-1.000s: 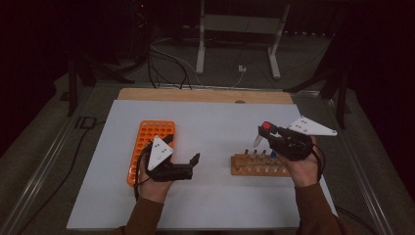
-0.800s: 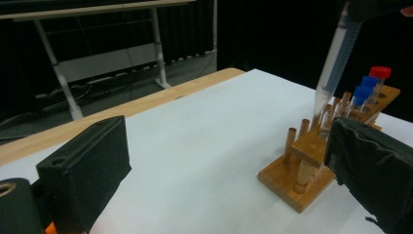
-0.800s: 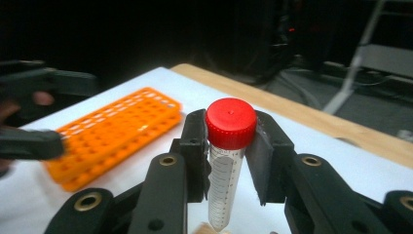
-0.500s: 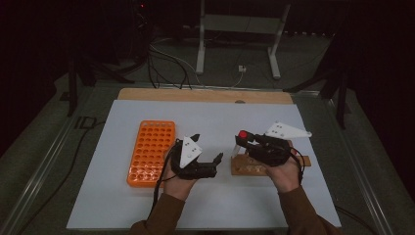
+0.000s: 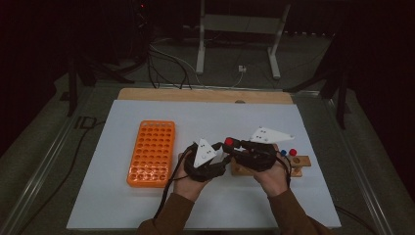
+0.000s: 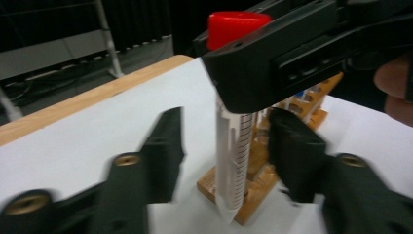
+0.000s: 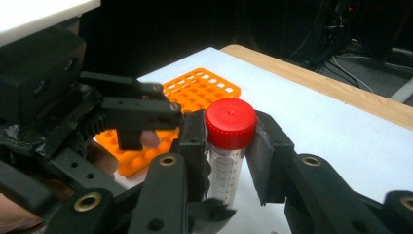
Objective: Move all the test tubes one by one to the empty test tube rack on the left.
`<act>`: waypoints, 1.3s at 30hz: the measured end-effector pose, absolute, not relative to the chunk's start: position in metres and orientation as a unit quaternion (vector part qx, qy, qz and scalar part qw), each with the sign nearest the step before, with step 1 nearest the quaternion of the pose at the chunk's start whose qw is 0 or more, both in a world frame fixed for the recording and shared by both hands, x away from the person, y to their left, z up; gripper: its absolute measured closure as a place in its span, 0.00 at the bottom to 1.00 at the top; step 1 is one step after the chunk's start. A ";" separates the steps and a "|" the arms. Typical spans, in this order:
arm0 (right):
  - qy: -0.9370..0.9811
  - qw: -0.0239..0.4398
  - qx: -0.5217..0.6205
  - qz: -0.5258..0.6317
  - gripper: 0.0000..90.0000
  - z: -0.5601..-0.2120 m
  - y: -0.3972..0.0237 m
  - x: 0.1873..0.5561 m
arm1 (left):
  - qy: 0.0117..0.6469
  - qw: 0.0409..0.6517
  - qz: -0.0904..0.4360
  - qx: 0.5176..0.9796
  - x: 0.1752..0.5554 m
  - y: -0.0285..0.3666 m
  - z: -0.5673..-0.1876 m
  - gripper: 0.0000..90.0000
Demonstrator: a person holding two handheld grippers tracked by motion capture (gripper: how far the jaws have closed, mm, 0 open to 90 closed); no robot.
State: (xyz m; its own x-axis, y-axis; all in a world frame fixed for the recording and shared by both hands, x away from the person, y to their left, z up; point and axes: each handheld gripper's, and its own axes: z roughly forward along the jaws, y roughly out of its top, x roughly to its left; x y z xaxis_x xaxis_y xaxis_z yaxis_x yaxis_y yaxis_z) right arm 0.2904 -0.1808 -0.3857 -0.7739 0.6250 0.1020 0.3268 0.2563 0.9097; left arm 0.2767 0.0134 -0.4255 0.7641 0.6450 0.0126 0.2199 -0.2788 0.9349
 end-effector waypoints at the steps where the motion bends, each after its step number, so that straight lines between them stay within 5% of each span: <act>1: 0.780 0.140 0.305 0.528 0.78 -0.386 -0.180 0.290 | 0.273 0.531 0.199 0.777 0.276 0.013 -0.426 0.67; 4: 0.783 0.137 0.303 0.526 0.78 -0.388 -0.179 0.289 | 0.266 0.529 0.196 0.781 0.276 0.012 -0.427 0.80; 9: 0.783 0.136 0.301 0.527 0.77 -0.389 -0.182 0.289 | 0.264 0.530 0.196 0.782 0.277 0.013 -0.427 0.83; 16: 0.765 0.136 0.308 0.549 0.40 -0.389 -0.200 0.285 | 0.273 0.526 0.201 0.780 0.279 0.018 -0.429 0.83; 23: 0.755 0.179 0.325 0.541 0.16 -0.394 -0.224 0.274 | 0.289 0.533 0.205 0.768 0.281 0.034 -0.429 0.83; 30: 0.734 0.207 0.352 0.543 0.03 -0.400 -0.252 0.267 | 0.314 0.530 0.218 0.757 0.281 0.062 -0.431 0.83; 39: 0.713 0.236 0.377 0.542 0.00 -0.406 -0.279 0.260 | 0.348 0.530 0.239 0.735 0.288 0.100 -0.430 0.83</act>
